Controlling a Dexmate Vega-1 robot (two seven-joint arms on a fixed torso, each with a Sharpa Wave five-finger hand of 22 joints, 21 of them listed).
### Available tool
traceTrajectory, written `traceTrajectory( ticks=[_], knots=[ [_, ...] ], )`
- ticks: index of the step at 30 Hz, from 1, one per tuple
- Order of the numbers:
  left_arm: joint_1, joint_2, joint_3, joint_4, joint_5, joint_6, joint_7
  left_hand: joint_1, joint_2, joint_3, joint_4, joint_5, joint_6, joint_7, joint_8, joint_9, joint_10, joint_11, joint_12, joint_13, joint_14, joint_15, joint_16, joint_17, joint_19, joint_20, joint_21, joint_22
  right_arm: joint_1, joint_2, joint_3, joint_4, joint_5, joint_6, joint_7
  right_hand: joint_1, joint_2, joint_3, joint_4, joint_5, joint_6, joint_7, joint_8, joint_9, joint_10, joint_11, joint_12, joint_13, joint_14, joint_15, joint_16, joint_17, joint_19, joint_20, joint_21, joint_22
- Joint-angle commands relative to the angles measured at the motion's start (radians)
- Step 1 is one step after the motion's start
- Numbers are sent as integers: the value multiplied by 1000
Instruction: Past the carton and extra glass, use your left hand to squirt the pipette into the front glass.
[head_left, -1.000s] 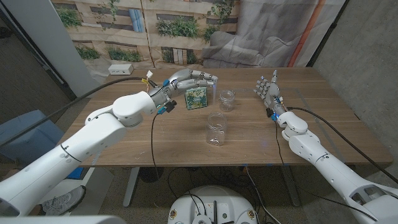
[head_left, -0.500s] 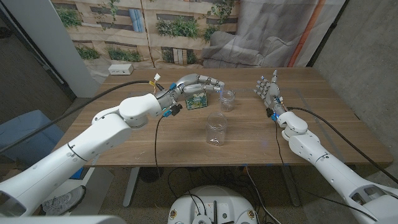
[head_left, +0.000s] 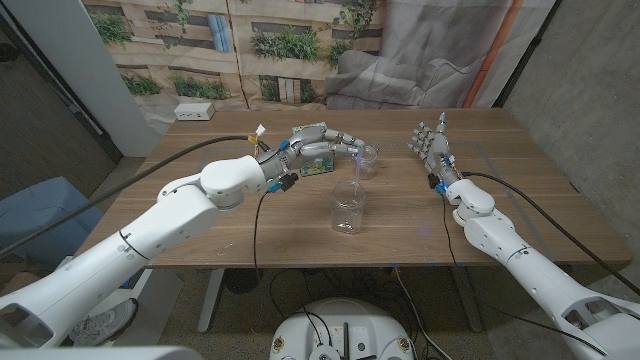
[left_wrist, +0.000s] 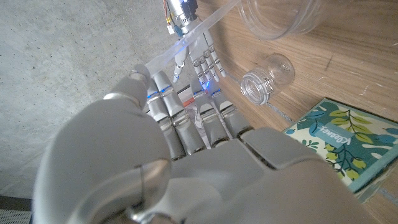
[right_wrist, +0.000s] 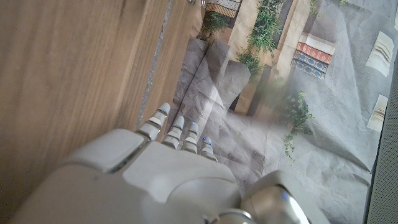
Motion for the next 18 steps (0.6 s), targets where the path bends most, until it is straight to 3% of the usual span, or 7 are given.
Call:
traceTrajectory(
  ticks=[1, 18],
  knots=[
    [-7, -12, 17, 34, 10, -5, 7, 13, -2, -7, 0, 0, 8, -1, 7, 5, 16, 0, 7, 2, 7, -133, 6, 2, 3, -3, 5, 3, 0, 0, 1, 0, 0, 0, 0, 0, 58, -8, -1, 5, 1, -9, 7, 2, -4, 0, 2, 3, -8, -83, 6, 5, 6, 1, 5, 5],
    [-20, -56, 33, 108, 18, -63, -6, 14, 0, -9, 4, 0, 3, -2, 3, 5, 18, 0, 4, 2, 12, -129, 2, -1, 5, -2, 6, 3, 0, 1, 0, 1, 0, 1, 0, 0, 59, -8, -1, 5, 2, -9, 7, 2, -5, 0, 2, 3, -9, -83, 6, 5, 6, 0, 5, 5]
  ],
)
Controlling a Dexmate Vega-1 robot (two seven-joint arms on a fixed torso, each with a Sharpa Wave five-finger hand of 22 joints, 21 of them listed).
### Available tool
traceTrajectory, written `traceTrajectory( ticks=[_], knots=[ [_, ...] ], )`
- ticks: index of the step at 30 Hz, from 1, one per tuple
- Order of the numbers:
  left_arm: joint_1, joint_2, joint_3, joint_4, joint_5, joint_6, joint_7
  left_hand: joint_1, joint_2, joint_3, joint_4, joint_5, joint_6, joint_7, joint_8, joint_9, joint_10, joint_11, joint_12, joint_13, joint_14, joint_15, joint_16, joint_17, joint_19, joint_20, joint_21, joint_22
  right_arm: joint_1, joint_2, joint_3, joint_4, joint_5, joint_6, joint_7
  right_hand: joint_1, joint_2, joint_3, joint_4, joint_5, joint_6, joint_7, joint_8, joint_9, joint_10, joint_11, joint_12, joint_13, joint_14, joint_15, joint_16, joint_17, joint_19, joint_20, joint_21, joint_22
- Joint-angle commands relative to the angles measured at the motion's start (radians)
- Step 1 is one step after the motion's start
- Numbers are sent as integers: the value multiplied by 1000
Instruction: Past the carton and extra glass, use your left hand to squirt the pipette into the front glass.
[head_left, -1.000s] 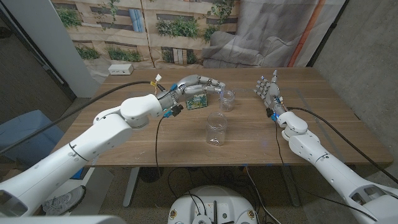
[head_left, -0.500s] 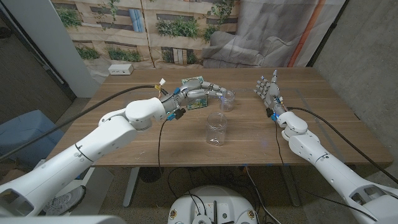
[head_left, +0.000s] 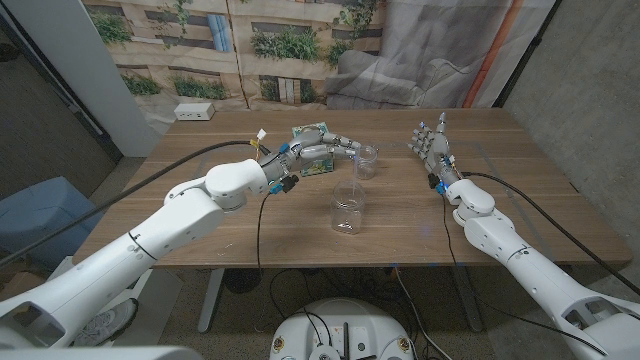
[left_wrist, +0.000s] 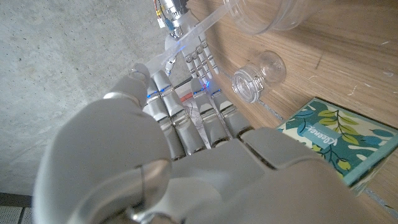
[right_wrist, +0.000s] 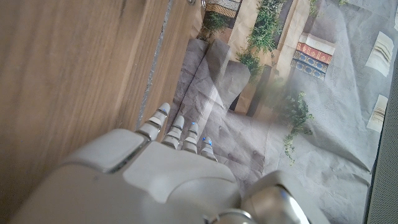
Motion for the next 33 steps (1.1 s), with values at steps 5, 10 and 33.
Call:
traceTrajectory(
  ticks=[5, 10, 33],
  knots=[
    [-8, -29, 18, 38, 1, -23, -7, 8, 5, 0, 6, 1, 1, -4, 3, 4, 6, 0, 3, 2, 12, -127, 0, 1, 5, -3, 6, 3, 0, 1, 0, 1, -1, 1, -2, 0, 59, -8, -1, 5, 2, -8, 7, 2, 3, 0, 6, 3, -8, -83, 6, 5, 6, 0, 5, 5],
    [-11, -33, 23, 39, -5, -11, -6, 6, 5, 1, 7, 1, 0, -5, 2, 5, 6, 0, 2, 2, 12, -127, -1, 1, 5, -3, 6, 3, 0, 1, 0, 0, -1, 0, -2, 0, 58, -8, -1, 5, 2, -9, 7, 2, -2, 1, 3, 3, -9, -82, 6, 5, 6, 1, 5, 5],
    [-4, -55, 45, 75, -16, -24, -15, 2, 7, 3, 8, 1, 1, -7, 2, 5, 4, 0, 0, 1, 12, -128, -3, 0, 6, -5, 6, 3, 0, 0, 0, 0, 0, 0, -1, 0, 58, -8, -1, 5, 2, -8, 7, 2, -2, -3, 3, 3, -8, -84, 6, 5, 6, 1, 5, 5]
  ],
)
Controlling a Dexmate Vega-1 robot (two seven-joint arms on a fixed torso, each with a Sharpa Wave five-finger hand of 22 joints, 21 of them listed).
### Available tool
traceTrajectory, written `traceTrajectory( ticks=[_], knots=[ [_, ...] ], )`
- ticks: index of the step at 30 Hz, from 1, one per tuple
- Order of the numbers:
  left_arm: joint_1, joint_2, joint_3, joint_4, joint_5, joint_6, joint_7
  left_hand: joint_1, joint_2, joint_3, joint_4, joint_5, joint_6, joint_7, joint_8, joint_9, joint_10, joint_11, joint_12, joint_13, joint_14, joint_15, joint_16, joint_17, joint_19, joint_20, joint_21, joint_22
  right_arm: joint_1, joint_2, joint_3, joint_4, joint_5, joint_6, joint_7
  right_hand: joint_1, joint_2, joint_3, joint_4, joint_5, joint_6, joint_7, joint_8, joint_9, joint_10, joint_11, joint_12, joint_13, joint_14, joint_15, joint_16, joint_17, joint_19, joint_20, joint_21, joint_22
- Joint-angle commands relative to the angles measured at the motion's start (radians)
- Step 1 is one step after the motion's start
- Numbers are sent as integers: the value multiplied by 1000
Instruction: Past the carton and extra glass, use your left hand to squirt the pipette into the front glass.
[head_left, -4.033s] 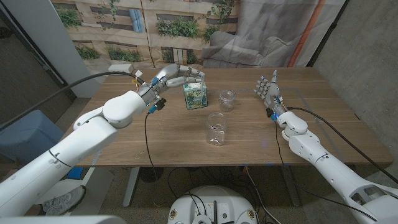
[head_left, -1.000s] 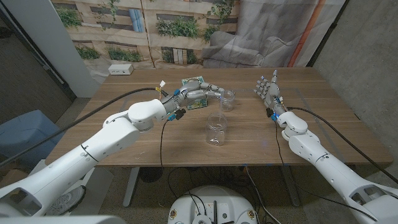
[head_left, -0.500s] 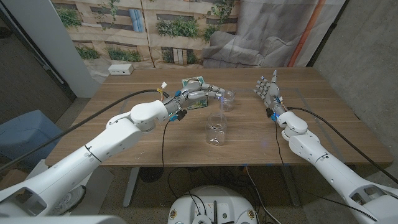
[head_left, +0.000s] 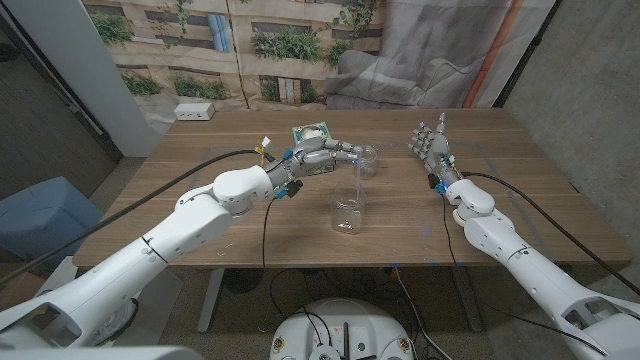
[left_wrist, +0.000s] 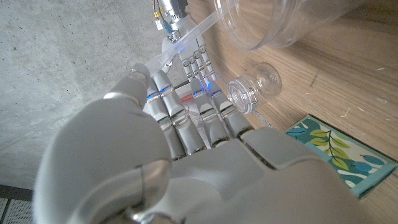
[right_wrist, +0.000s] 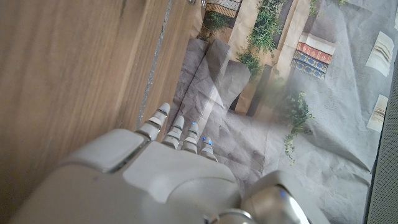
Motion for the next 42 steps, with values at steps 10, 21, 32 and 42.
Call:
traceTrajectory(
  ticks=[10, 21, 32, 42],
  knots=[
    [2, -6, 27, 13, 23, 5, 2, 0, 6, 4, 8, 1, 2, -7, 2, 5, 5, 0, 0, 2, 11, -128, -5, 0, 6, -6, 6, 3, 0, 0, 0, -1, 0, -1, -1, 0, 59, -8, -1, 5, 1, -9, 7, 2, -1, -1, 4, 3, -8, -83, 6, 5, 6, 1, 5, 5],
    [5, 11, 36, 24, 82, -29, -7, -3, 7, 5, 9, 0, -2, -7, 1, 5, 3, 0, -1, 2, 12, -128, -5, 0, 5, -5, 6, 3, 0, 0, 0, -1, 0, -1, -1, 0, 58, -8, -1, 5, 1, -9, 6, 2, -2, -2, 3, 3, -8, -83, 6, 5, 6, 0, 5, 5],
    [13, 15, 32, 30, 100, -46, -12, -2, 5, 5, 7, 0, -4, -6, 0, 5, 1, 0, -2, 2, 10, -129, -6, 0, 5, -4, 6, 3, 0, 0, 0, 0, 0, 0, 0, 0, 58, -8, -1, 5, 1, -8, 7, 2, 13, -3, 10, 3, -7, -84, 6, 5, 6, 1, 5, 5],
    [16, 13, 30, 33, 104, -49, -12, 4, 6, 5, 3, 1, -1, -10, 1, 5, 0, -1, -2, 2, 11, -134, -4, 1, 4, -3, 6, 3, 0, 0, 0, 0, 0, 0, 0, 0, 58, -8, -1, 5, 2, -8, 7, 2, -1, -5, 4, 3, -8, -84, 6, 5, 6, 1, 5, 5]
  ],
)
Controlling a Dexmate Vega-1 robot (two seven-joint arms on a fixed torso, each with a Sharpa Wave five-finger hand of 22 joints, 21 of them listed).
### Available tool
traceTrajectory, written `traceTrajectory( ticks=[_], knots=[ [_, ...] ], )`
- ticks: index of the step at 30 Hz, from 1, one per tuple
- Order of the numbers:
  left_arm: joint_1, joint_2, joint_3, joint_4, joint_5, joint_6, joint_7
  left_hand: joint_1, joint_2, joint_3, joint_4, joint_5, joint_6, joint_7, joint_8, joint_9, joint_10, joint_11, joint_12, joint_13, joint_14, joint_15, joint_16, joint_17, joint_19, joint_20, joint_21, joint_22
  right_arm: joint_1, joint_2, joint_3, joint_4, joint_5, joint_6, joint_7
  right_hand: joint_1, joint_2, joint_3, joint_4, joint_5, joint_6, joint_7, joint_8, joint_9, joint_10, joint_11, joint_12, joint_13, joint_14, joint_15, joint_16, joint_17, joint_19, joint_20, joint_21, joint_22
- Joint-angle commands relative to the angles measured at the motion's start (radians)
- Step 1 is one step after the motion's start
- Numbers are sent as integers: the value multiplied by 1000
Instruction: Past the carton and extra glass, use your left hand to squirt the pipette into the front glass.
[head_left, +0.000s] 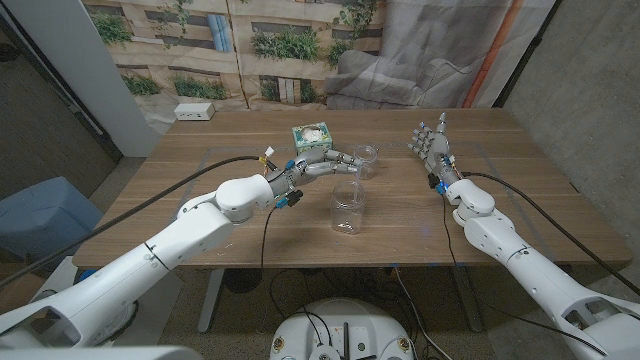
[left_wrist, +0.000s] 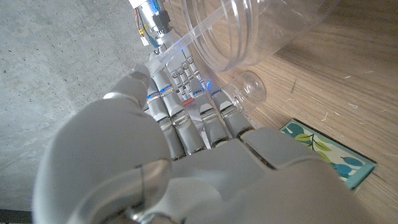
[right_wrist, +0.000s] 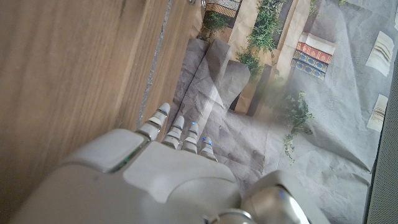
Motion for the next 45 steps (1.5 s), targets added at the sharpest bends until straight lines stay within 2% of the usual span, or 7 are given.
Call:
traceTrajectory(
  ticks=[1, 19, 25, 45],
  knots=[
    [4, -1, -2, 5, 14, -9, 0, 6, 7, 0, -2, 1, 4, -7, 2, 5, 2, -1, -2, 1, 12, -134, 1, 1, 5, -4, 6, 3, 0, 0, 0, 1, 0, 0, 0, 0, 58, -8, -1, 5, 1, -9, 7, 2, 0, -3, 4, 3, -8, -84, 6, 5, 6, 1, 5, 5],
    [16, -6, -11, 0, 24, -14, 22, 50, 16, 2, -12, 2, 55, -6, 18, 4, 52, -1, 14, 4, 37, -151, 13, 6, 24, -19, 13, 2, 1, 0, 0, 1, 0, 0, 1, 0, 59, -8, -1, 5, 1, -9, 6, 2, -2, -1, 4, 3, -8, -82, 6, 5, 6, 1, 5, 5],
    [20, -5, -12, -3, 31, -18, 27, 67, 15, -2, -13, 1, 75, 3, 22, 3, 77, -1, 21, 5, 49, -154, 17, 7, 31, -29, 15, 1, 0, 0, 0, 1, 0, 0, 0, 0, 59, -8, -1, 5, 1, -9, 7, 2, -3, -1, 3, 3, -9, -83, 6, 5, 6, 0, 5, 5],
    [28, -4, -16, 0, 63, -53, 31, 113, 25, -2, -13, -4, 93, 3, 23, 4, 104, -2, 25, 7, 67, -167, 16, 8, 37, -35, 18, 2, 0, 0, 0, 1, 0, 0, 1, 0, 58, -8, -1, 5, 1, -8, 7, 2, -2, -2, 3, 3, -9, -83, 6, 5, 6, 1, 5, 5]
  ],
)
